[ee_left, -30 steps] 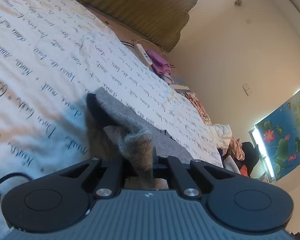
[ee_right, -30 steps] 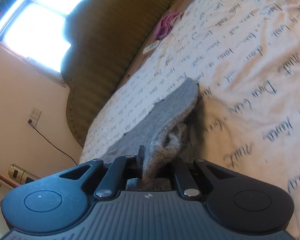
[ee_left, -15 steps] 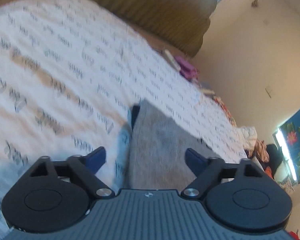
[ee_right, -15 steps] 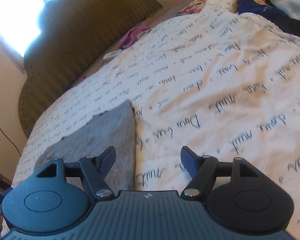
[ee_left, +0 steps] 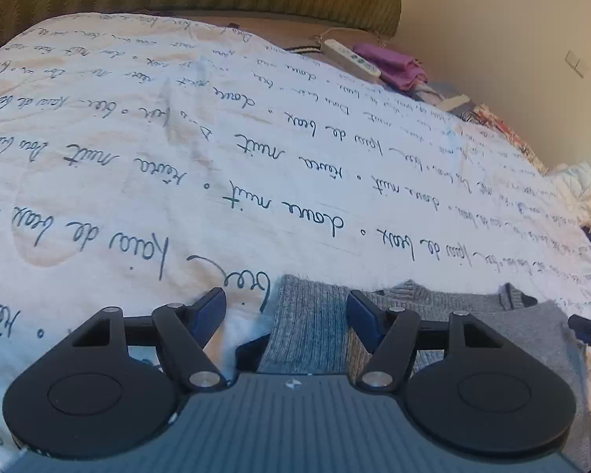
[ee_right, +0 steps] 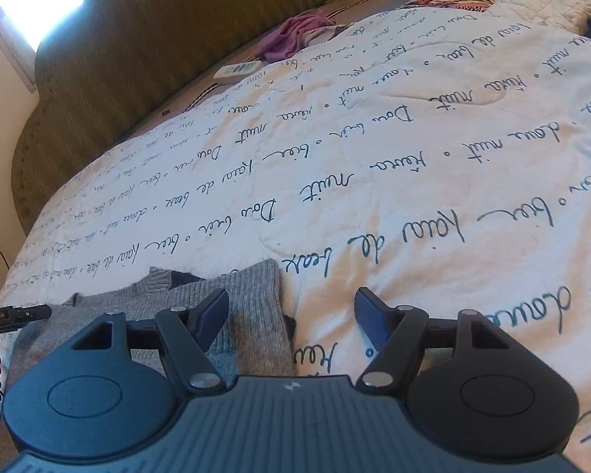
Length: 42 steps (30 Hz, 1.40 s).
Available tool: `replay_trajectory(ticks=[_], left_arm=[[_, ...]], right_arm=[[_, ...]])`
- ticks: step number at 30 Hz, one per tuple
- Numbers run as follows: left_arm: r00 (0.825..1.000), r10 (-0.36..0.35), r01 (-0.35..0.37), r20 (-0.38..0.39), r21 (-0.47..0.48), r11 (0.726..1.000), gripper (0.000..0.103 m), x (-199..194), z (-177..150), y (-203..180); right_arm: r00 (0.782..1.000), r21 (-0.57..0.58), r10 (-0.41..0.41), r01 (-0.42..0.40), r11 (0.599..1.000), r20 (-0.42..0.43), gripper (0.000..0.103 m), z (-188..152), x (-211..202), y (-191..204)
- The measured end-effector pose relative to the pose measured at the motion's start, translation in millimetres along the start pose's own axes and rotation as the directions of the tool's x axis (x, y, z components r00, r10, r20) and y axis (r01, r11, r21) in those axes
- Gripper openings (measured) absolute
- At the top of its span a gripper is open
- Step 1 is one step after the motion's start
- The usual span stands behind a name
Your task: Fold small clothes
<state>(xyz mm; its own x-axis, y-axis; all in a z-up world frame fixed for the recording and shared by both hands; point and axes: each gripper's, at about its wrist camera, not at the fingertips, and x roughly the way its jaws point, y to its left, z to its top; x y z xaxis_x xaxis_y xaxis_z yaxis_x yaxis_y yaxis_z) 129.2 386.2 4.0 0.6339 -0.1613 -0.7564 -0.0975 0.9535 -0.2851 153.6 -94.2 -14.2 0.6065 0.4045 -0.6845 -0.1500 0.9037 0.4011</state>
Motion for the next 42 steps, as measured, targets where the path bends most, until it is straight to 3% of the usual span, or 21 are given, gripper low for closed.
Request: replay_trajectory(ticks=[1,2,3,4,5,6,9,12,16,18,20,21,23,25,27,29,31,34,35,39,42], left_arm=[[1.000,0.006,-0.006,-0.004,0.026,1.000,0.070,6.0,-0.1,-3.4],[1.000,0.011,-0.011,0.003,0.060,0.998,0.070,10.3,-1.2,-6.6],[1.000,0.019,-0.021,0.014,0.089,0.996,0.060,11.9,-2.2,-10.1],[1.000,0.017,-0.020,0.024,0.108,0.994,0.032,11.8,-3.0,-12.3],[1.000,-0.012,0.009,0.026,0.116,0.993,0.014,11.8,-3.1,-13.5],[0.999,-0.039,0.037,0.017,0.112,0.993,0.006,12.4,-3.0,-13.9],[0.997,-0.028,0.016,0.071,0.168,0.986,0.005,4.9,-7.8,-22.7],[0.985,-0.012,-0.015,0.171,0.154,0.988,0.005,-15.2,-8.2,-19.9],[0.991,0.054,-0.065,0.121,0.091,0.994,0.006,-4.3,-6.2,0.2],[0.993,0.072,-0.080,0.096,0.083,0.993,0.007,4.0,-10.7,6.1],[0.990,0.081,-0.090,0.111,0.077,0.993,0.016,-0.8,-11.3,4.6],[0.987,0.092,-0.101,0.129,0.066,0.993,0.027,-6.9,-10.5,4.7],[0.973,0.124,-0.137,0.192,0.056,0.989,0.031,-24.8,-11.0,0.9],[0.958,0.116,-0.136,0.261,0.061,0.989,0.032,-48.0,-13.6,-8.5],[0.954,0.037,-0.059,0.298,0.065,0.996,0.039,-66.3,-20.9,-24.4],[0.957,-0.023,-0.011,0.290,0.115,0.993,0.049,-64.2,-31.3,-50.2],[0.969,-0.038,-0.006,0.243,0.179,0.984,0.054,-47.2,-42.2,-73.9],[0.988,0.029,-0.058,0.152,0.191,0.980,0.054,-10.1,-56.6,-83.9],[0.989,0.055,-0.080,0.139,0.185,0.980,0.054,-0.2,-60.3,-79.9],[0.977,0.031,-0.078,0.210,0.219,0.973,0.052,5.1,-71.5,-64.3],[0.973,0.065,-0.118,0.223,0.234,0.965,0.053,8.1,-72.9,-70.7]], right_arm=[[1.000,-0.023,0.009,-0.009,1.000,-0.001,0.051,-0.2,3.6,4.1],[1.000,-0.040,0.030,-0.030,0.999,-0.003,0.013,0.5,4.9,5.4],[0.999,-0.045,0.053,-0.053,0.998,-0.011,0.006,1.4,7.0,7.1],[0.998,-0.047,0.067,-0.067,0.997,-0.003,0.006,1.9,7.1,8.5],[0.997,-0.064,0.075,-0.074,0.995,0.012,0.005,1.9,6.2,10.7],[0.997,-0.078,0.080,-0.078,0.994,0.019,0.004,2.7,5.7,13.5],[0.993,-0.076,0.097,-0.092,0.993,0.072,0.004,6.7,-3.5,17.1],[0.984,-0.025,0.112,-0.110,0.994,0.138,0.004,12.0,-14.8,10.0],[0.998,-0.006,0.016,-0.015,1.000,0.064,0.004,4.3,14.4,2.0],[0.998,0.051,0.019,-0.022,0.998,0.064,0.006,-0.6,17.5,-2.7],[0.997,0.095,0.024,-0.032,0.995,0.079,0.017,-0.9,9.9,-4.9],[0.996,0.101,0.009,-0.018,0.995,0.090,0.024,-0.6,2.5,-4.2],[0.986,0.087,-0.026,0.012,0.996,0.164,0.040,-1.7,-18.5,0.7],[0.970,0.063,-0.013,-0.002,0.998,0.243,0.040,-4.7,-41.7,11.6],[0.968,0.027,0.046,-0.054,0.998,0.247,0.040,-8.2,-49.6,30.8],[0.976,-0.044,0.079,-0.071,0.997,0.201,0.040,-16.3,-40.7,58.8],[0.987,-0.126,0.052,-0.032,0.992,0.154,0.039,-27.7,-20.4,81.6],[0.995,-0.148,-0.057,0.068,0.987,0.079,0.038,-40.8,11.4,82.8],[0.995,-0.138,-0.054,0.066,0.988,0.084,0.037,-44.5,16.6,74.2],[0.989,-0.071,0.021,-0.011,0.997,0.144,0.035,-51.8,15.2,47.2],[0.987,-0.130,-0.042,0.063,0.990,0.158,0.036,-54.1,16.2,62.0]])
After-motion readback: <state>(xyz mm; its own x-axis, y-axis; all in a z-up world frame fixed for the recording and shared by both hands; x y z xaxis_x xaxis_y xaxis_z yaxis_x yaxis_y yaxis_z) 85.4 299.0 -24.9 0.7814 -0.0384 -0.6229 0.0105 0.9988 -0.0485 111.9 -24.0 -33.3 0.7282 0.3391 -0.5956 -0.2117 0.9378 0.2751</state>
